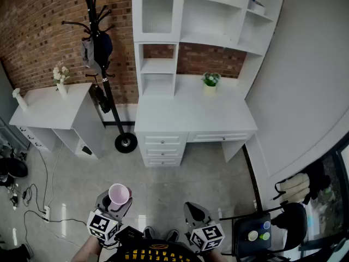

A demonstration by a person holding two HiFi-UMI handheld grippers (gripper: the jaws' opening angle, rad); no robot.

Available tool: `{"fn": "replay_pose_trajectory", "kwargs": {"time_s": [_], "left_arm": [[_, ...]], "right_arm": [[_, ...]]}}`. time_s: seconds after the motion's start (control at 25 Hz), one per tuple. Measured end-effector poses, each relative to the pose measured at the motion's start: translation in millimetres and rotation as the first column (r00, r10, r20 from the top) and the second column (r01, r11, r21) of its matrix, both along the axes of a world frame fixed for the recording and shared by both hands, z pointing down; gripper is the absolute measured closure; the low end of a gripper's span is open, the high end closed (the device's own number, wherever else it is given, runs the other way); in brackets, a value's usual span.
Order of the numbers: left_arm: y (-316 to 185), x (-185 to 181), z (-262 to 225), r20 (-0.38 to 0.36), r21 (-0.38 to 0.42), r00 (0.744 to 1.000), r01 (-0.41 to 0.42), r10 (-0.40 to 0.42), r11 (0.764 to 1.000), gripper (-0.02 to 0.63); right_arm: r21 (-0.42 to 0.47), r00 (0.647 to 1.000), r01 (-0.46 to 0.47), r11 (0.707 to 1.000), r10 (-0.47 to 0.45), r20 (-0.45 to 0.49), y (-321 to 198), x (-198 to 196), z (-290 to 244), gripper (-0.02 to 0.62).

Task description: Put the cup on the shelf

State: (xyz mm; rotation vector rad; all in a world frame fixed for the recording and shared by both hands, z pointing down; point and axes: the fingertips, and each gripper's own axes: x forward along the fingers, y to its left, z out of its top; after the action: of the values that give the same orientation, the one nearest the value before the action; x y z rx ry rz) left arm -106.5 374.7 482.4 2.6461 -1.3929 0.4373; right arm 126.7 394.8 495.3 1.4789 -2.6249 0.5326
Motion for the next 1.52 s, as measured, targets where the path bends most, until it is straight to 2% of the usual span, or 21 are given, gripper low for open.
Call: {"fn": "replay_pose_trajectory", "kwargs": {"time_s": [0.28, 0.52, 0.76, 0.88, 1.0, 1.16, 1.52], "left_arm": [[4.5, 23.0, -5.4, 0.011, 0.013, 1.0, 0.017, -0.017, 1.0, 0.348], [9.9, 38.0, -5.7, 0.034, 0.013, 0.998, 0.061, -0.062, 0.998, 0.348], [13.3, 42.1, -6.4, 0.06, 0.048, 0.993, 0.101, -0.104, 0.994, 0.348], [7.1, 35.1, 0.1, 0.052, 0.029, 0.99, 0.127, -0.129, 0.991, 0.347], [-8.0, 32.2, 2.3, 0.03, 0.027, 0.99, 0.134, -0.135, 0.991, 0.348], [-33.3, 27.4, 8.9, 0.019, -0.004, 0.994, 0.105, -0.105, 0.994, 0.348], [-145.2, -20.2, 3.1, 0.003, 0.018, 1.0, 0.031, -0.031, 0.999, 0.348]], "right_arm": [[-0.003, 1.0, 0.004, 1.0, -0.004, 0.016, 1.8, 24.3, 5.9, 0.601], [0.032, 0.995, -0.009, 0.999, 0.006, 0.098, -0.7, 55.5, 0.9, 0.6], [-0.018, 0.998, -0.01, 1.0, 0.011, 0.06, -14.8, 75.6, 25.0, 0.601], [-0.03, 0.998, -0.007, 1.0, 0.009, 0.061, -23.7, 72.2, 27.8, 0.601], [-0.033, 0.999, 0.003, 0.999, -0.001, 0.054, -36.4, 65.3, 30.4, 0.601], [-0.039, 0.999, -0.003, 0.999, 0.005, 0.034, -58.7, 54.3, 32.4, 0.6], [-0.052, 0.994, -0.11, 0.993, 0.11, 0.002, -144.5, 13.9, 25.4, 0.601]]}}
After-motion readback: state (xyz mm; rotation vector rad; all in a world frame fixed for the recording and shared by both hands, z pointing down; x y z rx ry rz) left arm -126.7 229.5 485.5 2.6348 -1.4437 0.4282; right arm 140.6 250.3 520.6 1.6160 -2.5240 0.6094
